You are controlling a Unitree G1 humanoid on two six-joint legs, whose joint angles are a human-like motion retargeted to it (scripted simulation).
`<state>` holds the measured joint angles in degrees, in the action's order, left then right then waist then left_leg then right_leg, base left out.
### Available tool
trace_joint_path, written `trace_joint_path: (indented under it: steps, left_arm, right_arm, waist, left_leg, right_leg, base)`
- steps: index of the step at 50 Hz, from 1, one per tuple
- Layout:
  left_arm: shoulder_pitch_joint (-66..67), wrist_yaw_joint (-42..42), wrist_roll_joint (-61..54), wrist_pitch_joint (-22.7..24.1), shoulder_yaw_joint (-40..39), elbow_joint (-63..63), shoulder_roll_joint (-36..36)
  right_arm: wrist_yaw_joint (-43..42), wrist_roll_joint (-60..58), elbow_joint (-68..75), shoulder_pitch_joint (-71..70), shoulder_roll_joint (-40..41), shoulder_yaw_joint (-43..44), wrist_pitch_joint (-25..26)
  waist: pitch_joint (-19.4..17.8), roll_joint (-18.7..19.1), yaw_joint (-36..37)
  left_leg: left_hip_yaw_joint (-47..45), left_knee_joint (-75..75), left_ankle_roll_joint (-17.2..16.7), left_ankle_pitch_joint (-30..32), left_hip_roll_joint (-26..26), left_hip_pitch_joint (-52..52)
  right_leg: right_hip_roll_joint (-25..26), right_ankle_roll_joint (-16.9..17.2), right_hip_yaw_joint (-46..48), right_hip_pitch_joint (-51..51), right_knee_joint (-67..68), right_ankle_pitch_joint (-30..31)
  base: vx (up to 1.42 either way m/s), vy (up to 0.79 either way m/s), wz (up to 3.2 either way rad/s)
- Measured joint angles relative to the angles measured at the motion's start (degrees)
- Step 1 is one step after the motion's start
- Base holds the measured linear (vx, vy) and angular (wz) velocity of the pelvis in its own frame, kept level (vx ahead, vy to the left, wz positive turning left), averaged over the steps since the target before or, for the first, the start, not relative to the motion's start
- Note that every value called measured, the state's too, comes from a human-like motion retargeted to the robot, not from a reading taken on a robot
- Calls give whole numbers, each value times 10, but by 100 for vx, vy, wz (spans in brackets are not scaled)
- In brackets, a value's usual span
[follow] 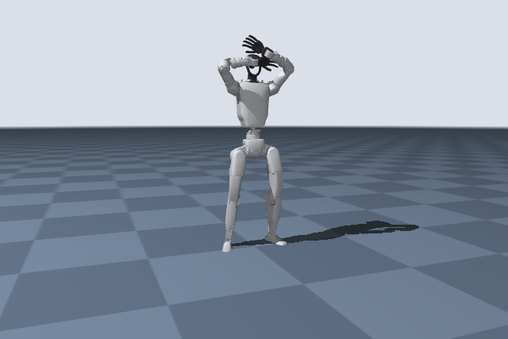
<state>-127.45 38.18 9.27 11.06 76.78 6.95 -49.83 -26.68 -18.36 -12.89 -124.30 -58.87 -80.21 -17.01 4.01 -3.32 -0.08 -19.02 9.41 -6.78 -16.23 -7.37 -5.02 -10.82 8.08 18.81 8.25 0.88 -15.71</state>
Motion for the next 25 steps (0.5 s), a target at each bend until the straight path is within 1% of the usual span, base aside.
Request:
trace_joint_path:
  steps: [2,3,5,7,10,13,15,17,19,22,23,25]
  left_arm:
    - [9,-25,-32,-8,-5,90,7]
    - [14,-54,-44,-8,6,120,10]
    - [28,-113,-51,4,34,138,11]
    - [57,-150,-22,24,34,82,4]
    - [71,-143,59,39,34,-68,-10]
    - [54,-88,103,37,34,-188,-7]
    - [37,-34,109,26,34,-208,1]
    - [25,4,97,9,23,-161,8]
    - [20,1,64,-5,1,-72,16]
    - [15,-71,-7,-12,-9,69,22]
    - [12,-100,-25,-10,2,106,22]
    - [18,-151,-52,7,34,147,13]
  right_arm:
    - [-62,20,-44,-8,-3,11,6]
    - [-87,37,-51,-4,-1,35,9]
    - [-126,72,-31,5,6,81,12]
    - [-155,99,30,-11,15,79,20]
    - [-157,129,138,-36,27,41,27]
    - [-103,136,195,-24,23,7,22]
    - [-54,125,192,2,13,0,12]
    - [-10,97,152,26,1,0,4]
    - [26,76,86,38,-10,0,0]
    - [50,103,-17,50,-12,22,-6]
    - [47,125,-44,57,-8,40,-9]
    - [27,172,-75,77,9,85,-22]
  waist:
    - [-3,11,10]
    - [-3,13,12]
    - [0,17,14]
    - [8,28,24]
    - [17,37,33]
    - [21,25,25]
    - [20,11,16]
    - [18,2,11]
    - [15,2,13]
    - [11,8,16]
    - [10,10,16]
    - [21,14,10]
  left_leg:
    - [1,2,3,-1,0,0]
    - [1,3,5,-1,0,1]
    - [1,4,6,-3,0,2]
    - [0,5,5,-3,-1,2]
    - [-1,5,0,-4,-4,3]
    - [-1,5,-5,-5,-4,2]
    - [-1,4,-6,-6,-4,-1]
    - [-1,4,-6,-7,-2,-4]
    - [-2,4,-3,-8,-1,-8]
    - [-4,6,3,-10,0,-10]
    - [-4,6,5,-10,1,-11]
    - [-6,6,6,-10,1,-8]
  right_leg:
    - [-1,3,2,1,-1,0]
    - [-1,4,2,2,-1,-1]
    - [-1,4,2,1,-1,-1]
    - [0,2,1,0,0,0]
    - [2,-2,-1,-2,1,0]
    - [3,-4,-1,-2,3,-1]
    - [2,-4,-1,1,4,-3]
    - [1,-2,0,4,5,-4]
    - [-1,1,0,7,5,-5]
    - [-3,5,-1,9,5,-6]
    - [-3,6,-1,9,5,-6]
    - [-4,9,-3,5,5,-4]
  base:
    - [0,0,0]
    - [0,0,0]
    - [0,0,0]
    - [0,0,0]
    - [0,0,0]
    - [0,0,0]
    - [0,0,0]
    - [0,0,0]
    - [0,0,0]
    - [0,0,0]
    - [0,0,0]
    - [0,0,0]
